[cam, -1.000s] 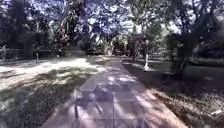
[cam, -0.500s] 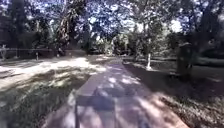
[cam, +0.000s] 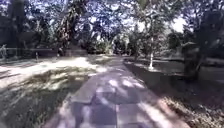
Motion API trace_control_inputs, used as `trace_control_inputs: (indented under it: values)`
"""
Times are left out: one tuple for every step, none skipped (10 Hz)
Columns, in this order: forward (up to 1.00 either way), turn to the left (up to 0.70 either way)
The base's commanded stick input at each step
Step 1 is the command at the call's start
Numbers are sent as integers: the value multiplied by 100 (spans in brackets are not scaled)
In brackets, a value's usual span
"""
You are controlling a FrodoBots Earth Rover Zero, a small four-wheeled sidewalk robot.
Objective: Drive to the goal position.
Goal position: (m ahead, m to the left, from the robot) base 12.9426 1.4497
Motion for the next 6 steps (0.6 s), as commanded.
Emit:
trace_control_inputs:
  values:
    - [50, 0]
    - [50, 0]
    - [50, 0]
    - [50, 0]
    - [50, 0]
    - [50, 0]
